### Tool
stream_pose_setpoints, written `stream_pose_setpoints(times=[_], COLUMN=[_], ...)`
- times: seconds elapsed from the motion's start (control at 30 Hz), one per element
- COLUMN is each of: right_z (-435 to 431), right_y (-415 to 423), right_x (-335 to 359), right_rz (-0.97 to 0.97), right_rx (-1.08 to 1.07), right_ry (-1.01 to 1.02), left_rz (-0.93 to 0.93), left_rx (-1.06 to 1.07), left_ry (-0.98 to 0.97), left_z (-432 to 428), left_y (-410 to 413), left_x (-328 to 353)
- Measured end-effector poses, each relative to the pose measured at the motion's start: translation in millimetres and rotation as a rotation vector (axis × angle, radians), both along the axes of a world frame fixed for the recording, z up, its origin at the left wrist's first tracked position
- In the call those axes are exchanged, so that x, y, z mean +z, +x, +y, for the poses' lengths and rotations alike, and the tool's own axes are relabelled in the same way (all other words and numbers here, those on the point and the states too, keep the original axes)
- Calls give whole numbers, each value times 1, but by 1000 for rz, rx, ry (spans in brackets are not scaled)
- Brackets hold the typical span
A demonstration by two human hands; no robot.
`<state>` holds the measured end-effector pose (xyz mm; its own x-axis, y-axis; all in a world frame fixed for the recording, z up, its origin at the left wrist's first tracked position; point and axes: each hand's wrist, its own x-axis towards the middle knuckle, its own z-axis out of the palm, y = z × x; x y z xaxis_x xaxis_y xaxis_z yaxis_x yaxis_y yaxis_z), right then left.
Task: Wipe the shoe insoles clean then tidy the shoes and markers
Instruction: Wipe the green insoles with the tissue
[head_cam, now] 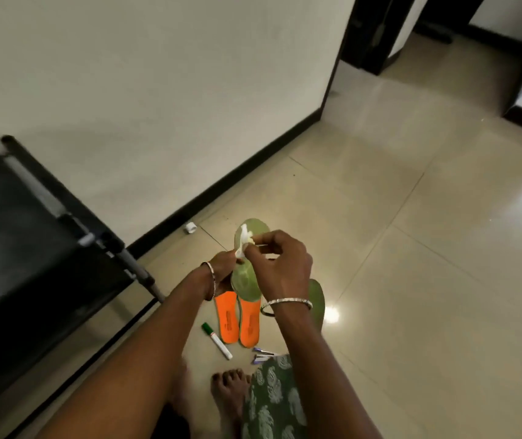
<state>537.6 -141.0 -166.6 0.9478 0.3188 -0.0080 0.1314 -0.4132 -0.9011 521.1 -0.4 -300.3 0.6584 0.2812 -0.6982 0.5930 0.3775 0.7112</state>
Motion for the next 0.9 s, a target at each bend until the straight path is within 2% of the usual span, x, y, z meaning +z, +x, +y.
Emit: stream_pose_setpoints(times=[0.2, 0.4, 0.53, 0.73, 0.9], right_z=[-66, -123, -152, -185, -207], right_y=[-61, -130, -179, -231, -257], right_x=[73, 147, 176, 196, 204], right_rz=[32, -22, -144, -377, -544], right_rx=[72, 299, 371, 415, 457], right_ry=[204, 341, 361, 354, 317], left_rz=[-166, -398, -570, -775, -831], left_rx=[265, 449, 507, 527, 487], left_ry=[-128, -124, -125, -322, -340], left_z=[-42, -110, -153, -207, -236], left_y=[-88, -181, -231, -281, -313], left_x=[153, 257, 301, 332, 345])
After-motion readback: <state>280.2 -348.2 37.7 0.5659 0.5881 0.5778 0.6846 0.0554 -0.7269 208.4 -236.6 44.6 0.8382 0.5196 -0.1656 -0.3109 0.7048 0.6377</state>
